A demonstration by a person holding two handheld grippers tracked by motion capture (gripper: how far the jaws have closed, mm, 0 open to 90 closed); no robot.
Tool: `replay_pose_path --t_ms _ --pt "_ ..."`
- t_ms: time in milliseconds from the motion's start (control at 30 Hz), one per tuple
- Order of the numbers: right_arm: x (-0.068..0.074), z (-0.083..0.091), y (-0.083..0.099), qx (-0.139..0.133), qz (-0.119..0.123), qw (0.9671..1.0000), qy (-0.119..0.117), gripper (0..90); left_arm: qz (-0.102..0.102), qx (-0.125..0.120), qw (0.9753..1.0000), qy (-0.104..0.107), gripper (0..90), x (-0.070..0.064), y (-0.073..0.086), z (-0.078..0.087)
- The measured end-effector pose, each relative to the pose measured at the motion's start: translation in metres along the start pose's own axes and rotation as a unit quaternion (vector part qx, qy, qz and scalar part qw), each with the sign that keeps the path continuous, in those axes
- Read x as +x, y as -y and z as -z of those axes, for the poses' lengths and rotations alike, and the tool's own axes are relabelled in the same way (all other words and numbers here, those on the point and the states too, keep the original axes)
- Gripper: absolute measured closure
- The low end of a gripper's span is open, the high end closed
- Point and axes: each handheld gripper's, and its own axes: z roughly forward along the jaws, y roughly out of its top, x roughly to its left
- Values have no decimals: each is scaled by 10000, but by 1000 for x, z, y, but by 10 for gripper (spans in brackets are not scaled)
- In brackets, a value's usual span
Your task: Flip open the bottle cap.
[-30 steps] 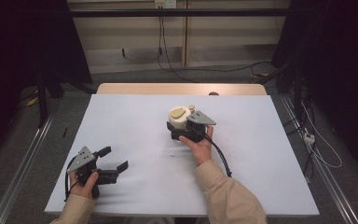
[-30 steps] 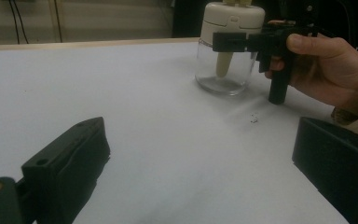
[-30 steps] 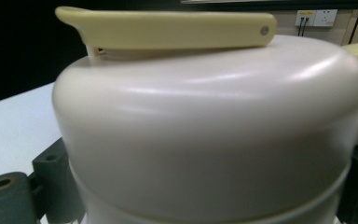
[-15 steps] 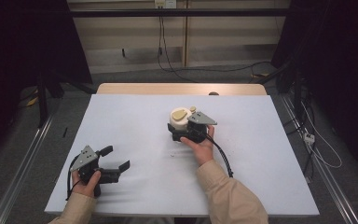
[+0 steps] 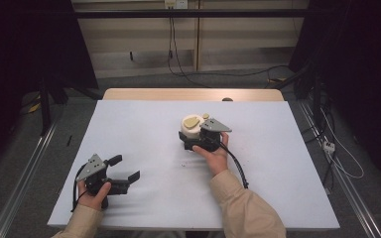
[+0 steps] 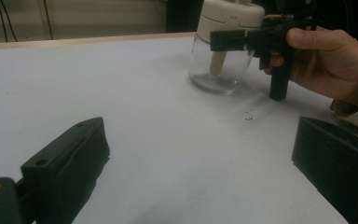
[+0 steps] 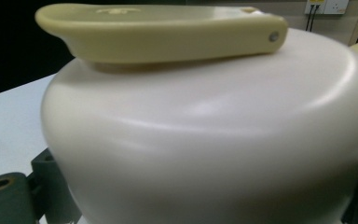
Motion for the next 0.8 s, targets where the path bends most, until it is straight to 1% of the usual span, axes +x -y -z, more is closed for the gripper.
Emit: replay_pose_path --t_ms 200,267,400,467,533,600,633,800 --pt "1 0 0 9 15 10000 21 64 -50 -8 10000 -10 31 -2 -5 -3" --pt "0 0 0 15 14 10000 22 63 -11 -43 10000 8 31 -2 -7 -5" --pt "0 0 -1 34 -10 10000 8 63 52 32 10000 -26 38 -3 -10 -9" --pt "0 0 -1 37 -10 10000 1 64 28 89 10000 19 46 -5 -14 -12" --pt "0 1 -1 44 -5 10000 -10 64 -31 90 9999 34 67 -8 -18 -15" --pt "0 1 -1 47 9 10000 -16 63 -26 90 9999 49 70 -9 -20 -17" --pt "0 1 -1 56 6 10000 -18 63 65 99 9999 111 73 -11 -22 -21" --pt "0 1 -1 69 8 10000 -23 63 120 126 9997 165 87 -14 -29 -27"
